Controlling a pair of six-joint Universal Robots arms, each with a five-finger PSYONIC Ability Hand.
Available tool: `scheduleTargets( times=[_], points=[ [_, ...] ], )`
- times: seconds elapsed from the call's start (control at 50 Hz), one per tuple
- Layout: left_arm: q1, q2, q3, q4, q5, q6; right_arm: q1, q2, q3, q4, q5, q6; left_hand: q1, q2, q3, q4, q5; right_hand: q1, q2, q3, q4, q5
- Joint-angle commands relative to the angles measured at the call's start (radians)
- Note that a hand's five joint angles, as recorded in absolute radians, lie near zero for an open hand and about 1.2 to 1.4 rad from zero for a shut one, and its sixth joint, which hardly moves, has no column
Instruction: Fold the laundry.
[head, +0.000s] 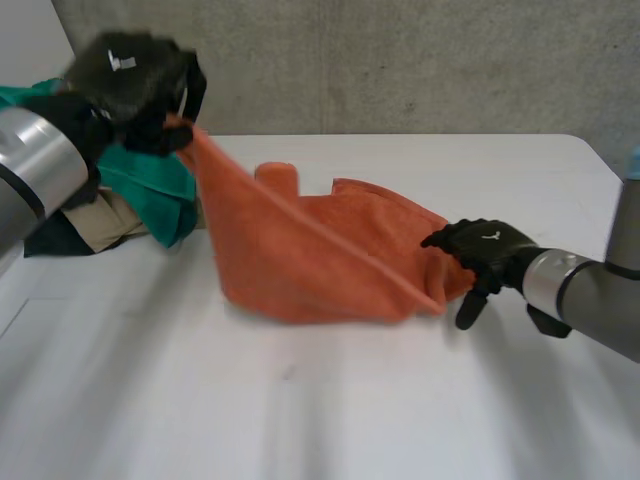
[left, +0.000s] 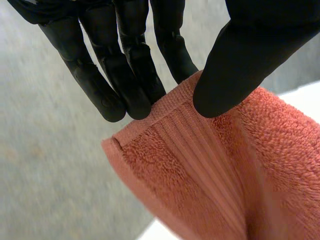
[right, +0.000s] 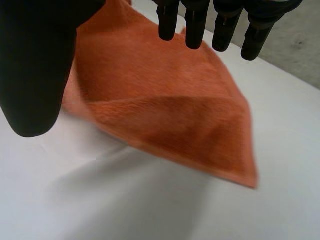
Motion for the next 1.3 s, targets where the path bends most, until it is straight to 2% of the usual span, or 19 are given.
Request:
scheduleTargets(
  times=[0.02, 0.1, 0.16, 0.18, 0.2, 0.24, 0.3, 0.36, 0.42, 0.48, 0.5, 0.58, 0.66, 0.8, 0.88, 0.96, 1.06, 1.16, 1.3],
  points=[
    [-0.056, 0.067, 0.118, -0.049, -0.006, -0.026, 0.089, 0.089, -0.057, -0.016, 0.050, 0.130, 0.230, 0.202, 0.214, 0.205, 0.239, 0.022, 0.040, 0.042, 0.038, 0.028],
    [-0.079, 0.076, 0.192, -0.089, -0.015, -0.037, 0.131, 0.147, -0.100, -0.036, 0.081, 0.192, 0.230, 0.202, 0.214, 0.205, 0.239, 0.052, 0.069, 0.071, 0.068, 0.057],
    [-0.093, 0.079, 0.241, -0.120, -0.027, -0.040, 0.151, 0.199, -0.140, -0.062, 0.121, 0.235, 0.230, 0.202, 0.214, 0.205, 0.239, 0.292, 0.309, 0.311, 0.307, 0.297],
    [-0.096, 0.079, 0.250, -0.126, -0.030, -0.041, 0.154, 0.212, -0.150, -0.073, 0.138, 0.245, 0.230, 0.202, 0.214, 0.205, 0.239, 0.423, 0.441, 0.443, 0.439, 0.429],
    [-0.097, 0.081, 0.265, -0.135, -0.039, -0.043, 0.157, 0.233, -0.175, -0.095, 0.182, 0.259, 0.230, 0.202, 0.214, 0.205, 0.239, 0.759, 0.776, 0.778, 0.775, 0.764],
    [-0.094, 0.083, 0.273, -0.138, -0.044, -0.041, 0.155, 0.245, -0.193, -0.122, 0.236, 0.262, 0.230, 0.202, 0.214, 0.205, 0.239, 1.166, 1.183, 1.185, 1.182, 1.171],
    [-0.083, 0.095, 0.273, -0.138, -0.056, -0.038, 0.128, 0.241, -0.213, -0.165, 0.366, 0.236, 0.230, 0.202, 0.214, 0.205, 0.239, 1.168, 1.185, 1.187, 1.184, 1.173],
    [-0.033, 0.093, 0.250, -0.144, -0.060, -0.037, 0.074, 0.159, -0.190, -0.186, 0.420, 0.159, 0.230, 0.202, 0.214, 0.205, 0.239, 1.168, 1.185, 1.187, 1.184, 1.173],
    [0.019, 0.092, 0.212, -0.144, -0.050, -0.035, 0.017, 0.059, -0.160, -0.183, 0.379, 0.063, 0.230, 0.202, 0.214, 0.205, 0.239, 1.168, 1.185, 1.187, 1.184, 1.173],
    [0.087, 0.079, 0.129, -0.144, -0.015, -0.035, -0.053, -0.067, -0.118, -0.139, 0.252, -0.102, 0.230, 0.202, 0.214, 0.205, 0.239, 1.168, 1.185, 1.187, 1.184, 1.173],
    [0.113, 0.061, 0.083, -0.144, 0.014, -0.035, -0.081, -0.119, -0.095, -0.075, 0.174, -0.189, 0.230, 0.202, 0.214, 0.205, 0.239, 1.168, 1.185, 1.187, 1.184, 1.173],
    [0.147, -0.017, -0.032, -0.144, 0.072, -0.024, -0.131, -0.205, -0.084, 0.137, 0.017, -0.371, 0.230, 0.202, 0.214, 0.205, 0.239, 1.168, 1.185, 1.187, 1.184, 1.173],
    [0.154, -0.132, -0.110, -0.137, 0.077, 0.003, -0.168, -0.199, -0.123, 0.319, -0.011, -0.443, 0.230, 0.202, 0.214, 0.205, 0.239, 1.168, 1.185, 1.187, 1.184, 1.173],
    [0.136, -0.353, -0.080, -0.130, 0.040, 0.069, -0.167, -0.065, -0.225, 0.427, -0.011, -0.500, 0.230, 0.202, 0.214, 0.205, 0.239, 1.168, 1.185, 1.187, 1.184, 1.173],
    [0.093, -0.457, 0.099, -0.114, 0.020, 0.078, -0.127, 0.041, -0.362, 0.372, 0.003, -0.509, 0.230, 0.202, 0.214, 0.205, 0.239, 1.168, 1.185, 1.187, 1.184, 1.173],
    [0.058, -0.517, 0.368, -0.042, -0.003, 0.020, -0.089, 0.120, -0.575, 0.211, 0.049, -0.450, 0.230, 0.202, 0.214, 0.205, 0.239, 1.168, 1.185, 1.187, 1.184, 1.173],
    [0.035, -0.502, 0.645, 0.219, -0.108, -0.133, -0.070, 0.115, -0.735, -0.141, 0.147, -0.194, 0.230, 0.202, 0.214, 0.205, 0.239, 1.168, 1.185, 1.187, 1.184, 1.173],
    [0.039, -0.448, 0.661, 0.399, -0.210, -0.241, -0.069, 0.054, -0.686, -0.425, 0.187, -0.017, 0.230, 0.202, 0.214, 0.205, 0.239, 1.168, 1.185, 1.187, 1.184, 1.173],
    [0.052, -0.427, 0.496, 0.388, -0.170, -0.250, -0.084, 0.020, -0.575, -0.439, 0.115, -0.012, 0.230, 0.202, 0.214, 0.205, 0.239, 1.168, 1.185, 1.187, 1.184, 1.173]
  ],
)
